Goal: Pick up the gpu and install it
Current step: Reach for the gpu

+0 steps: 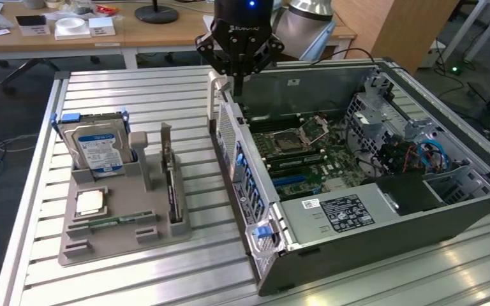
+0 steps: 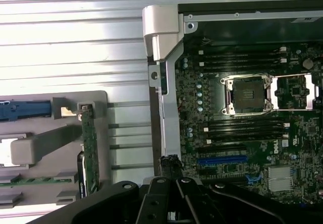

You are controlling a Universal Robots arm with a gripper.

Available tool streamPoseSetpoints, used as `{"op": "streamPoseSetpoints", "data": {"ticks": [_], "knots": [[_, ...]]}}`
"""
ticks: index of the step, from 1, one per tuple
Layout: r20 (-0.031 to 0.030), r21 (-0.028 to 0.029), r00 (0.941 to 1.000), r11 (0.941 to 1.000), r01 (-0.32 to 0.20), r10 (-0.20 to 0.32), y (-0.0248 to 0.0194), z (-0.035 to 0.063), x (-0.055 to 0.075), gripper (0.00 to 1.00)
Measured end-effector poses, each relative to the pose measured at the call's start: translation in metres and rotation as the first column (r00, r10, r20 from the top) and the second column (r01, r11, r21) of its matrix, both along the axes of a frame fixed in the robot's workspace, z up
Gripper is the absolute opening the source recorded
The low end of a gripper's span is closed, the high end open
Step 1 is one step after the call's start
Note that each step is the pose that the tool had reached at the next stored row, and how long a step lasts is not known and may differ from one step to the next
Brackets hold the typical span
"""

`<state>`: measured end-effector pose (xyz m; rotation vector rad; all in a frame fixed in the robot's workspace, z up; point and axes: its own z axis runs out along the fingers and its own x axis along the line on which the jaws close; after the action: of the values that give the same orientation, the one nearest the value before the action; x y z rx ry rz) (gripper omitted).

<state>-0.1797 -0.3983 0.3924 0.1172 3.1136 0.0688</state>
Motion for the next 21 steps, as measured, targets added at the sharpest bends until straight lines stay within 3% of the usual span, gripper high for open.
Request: {"op": "streamPoseSetpoints", "data": {"ticks": [21], "knots": [[0.0000, 0.0000, 1.0000, 1.0000, 0.001, -0.001, 0.0009, -0.0003, -0.033, 0.11]]}}
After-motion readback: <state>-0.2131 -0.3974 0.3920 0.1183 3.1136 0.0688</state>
